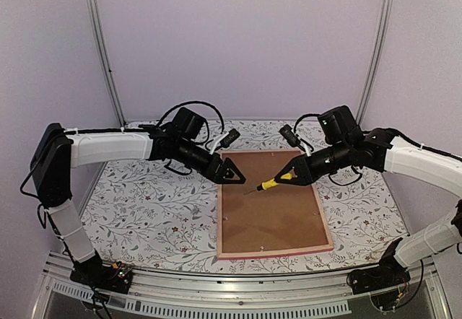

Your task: Take the photo out of the frame

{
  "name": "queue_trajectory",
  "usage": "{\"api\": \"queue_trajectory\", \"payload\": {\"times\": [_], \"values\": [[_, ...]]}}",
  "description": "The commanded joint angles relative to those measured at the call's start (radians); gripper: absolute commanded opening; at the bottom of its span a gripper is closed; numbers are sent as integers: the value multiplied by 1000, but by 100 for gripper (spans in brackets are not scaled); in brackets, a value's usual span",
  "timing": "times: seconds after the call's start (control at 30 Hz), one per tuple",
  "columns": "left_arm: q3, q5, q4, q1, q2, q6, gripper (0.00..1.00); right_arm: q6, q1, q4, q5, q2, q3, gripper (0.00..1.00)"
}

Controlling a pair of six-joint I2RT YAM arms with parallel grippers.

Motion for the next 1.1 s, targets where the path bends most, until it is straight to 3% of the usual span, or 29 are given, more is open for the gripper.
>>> {"api": "queue_trajectory", "payload": {"times": [0.0, 0.23, 0.5, 1.07], "values": [[-72, -133, 91, 33, -19, -145, 96, 26, 14, 5, 84, 51, -6, 0], [-117, -320, 48, 54, -5, -266, 95, 74, 17, -126, 329, 85, -9, 0], [-76, -557, -18, 53, 42, -320, 95, 201, 16, -305, 448, -77, -111, 0], [-52, -688, 12, 48, 124, -380, 95, 415, 29, -645, 628, -270, -155, 0]]}}
